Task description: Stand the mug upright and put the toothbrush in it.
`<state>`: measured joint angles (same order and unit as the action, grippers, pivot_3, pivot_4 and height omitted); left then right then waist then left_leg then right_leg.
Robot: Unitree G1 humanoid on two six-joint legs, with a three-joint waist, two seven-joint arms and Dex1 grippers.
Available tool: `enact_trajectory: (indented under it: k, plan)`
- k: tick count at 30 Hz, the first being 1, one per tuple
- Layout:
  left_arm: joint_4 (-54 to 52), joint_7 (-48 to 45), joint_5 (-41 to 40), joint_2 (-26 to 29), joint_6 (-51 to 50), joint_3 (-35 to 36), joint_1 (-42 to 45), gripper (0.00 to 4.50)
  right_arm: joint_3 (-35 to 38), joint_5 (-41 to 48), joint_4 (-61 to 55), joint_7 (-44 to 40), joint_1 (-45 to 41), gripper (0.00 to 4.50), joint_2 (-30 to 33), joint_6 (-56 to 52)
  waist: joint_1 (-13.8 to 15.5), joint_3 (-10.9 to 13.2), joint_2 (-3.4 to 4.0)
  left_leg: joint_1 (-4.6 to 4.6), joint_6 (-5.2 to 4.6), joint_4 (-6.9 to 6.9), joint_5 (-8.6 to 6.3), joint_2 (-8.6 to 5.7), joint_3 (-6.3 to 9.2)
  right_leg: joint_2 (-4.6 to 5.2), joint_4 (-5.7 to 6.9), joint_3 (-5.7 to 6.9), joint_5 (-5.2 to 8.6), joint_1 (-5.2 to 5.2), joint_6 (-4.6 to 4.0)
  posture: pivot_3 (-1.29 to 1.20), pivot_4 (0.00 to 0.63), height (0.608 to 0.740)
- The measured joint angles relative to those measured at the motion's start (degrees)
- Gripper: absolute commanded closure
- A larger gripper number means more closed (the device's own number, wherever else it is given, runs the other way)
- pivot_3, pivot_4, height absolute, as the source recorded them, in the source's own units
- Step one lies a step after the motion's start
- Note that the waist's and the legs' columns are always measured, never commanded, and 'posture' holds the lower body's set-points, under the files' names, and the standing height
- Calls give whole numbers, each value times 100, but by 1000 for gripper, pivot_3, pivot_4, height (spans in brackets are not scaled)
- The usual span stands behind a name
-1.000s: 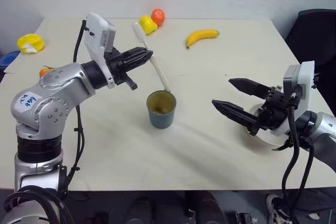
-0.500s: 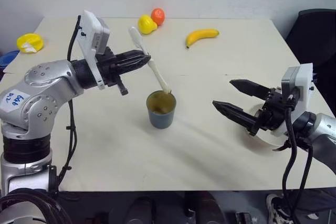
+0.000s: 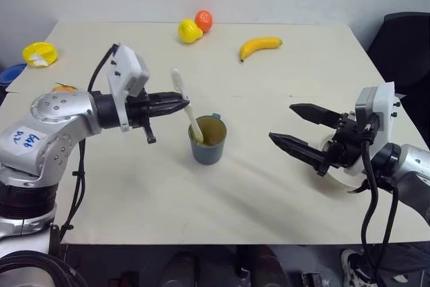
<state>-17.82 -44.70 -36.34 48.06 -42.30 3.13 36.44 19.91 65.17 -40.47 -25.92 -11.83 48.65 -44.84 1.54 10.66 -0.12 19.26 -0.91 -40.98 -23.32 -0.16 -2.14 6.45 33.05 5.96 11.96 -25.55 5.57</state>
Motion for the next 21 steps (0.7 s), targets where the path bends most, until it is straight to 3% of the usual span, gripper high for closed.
enact_trajectory:
  k: [6, 11, 18, 21]
  plan:
    - [40, -138, 129, -77, 177, -16, -61, 2055, 0, 9, 0, -94, -22, 0, 42, -10, -7, 0, 0, -1, -5, 0, -3, 2, -2, 0, -3, 0, -1, 0, 2, 0, 150, 740]
    - [108, -399, -112, 9, 173, 442, -67, 471, 0, 76, 1, -373, -27, 0, 274, -23, -10, 1, 1, -1, -6, 1, -3, 3, -2, -1, -5, 1, -1, 0, 2, 0, 150, 740]
    - [146, -2118, -283, 1441, 396, 1298, -1073, 471, 3, 65, 259, -861, -164, 0, 568, -31, -63, 11, 18, -4, -7, 4, -6, 9, -11, -5, -9, 3, 1, -3, -2, 0, 150, 740]
    - [293, -2581, -294, 1682, 488, 1606, -1360, 471, -26, 65, 312, -1145, -212, 0, 692, -39, -3, 18, 29, -1, -13, -1, -9, 10, -5, -1, -10, 3, 1, -2, -1, 0, 150, 740]
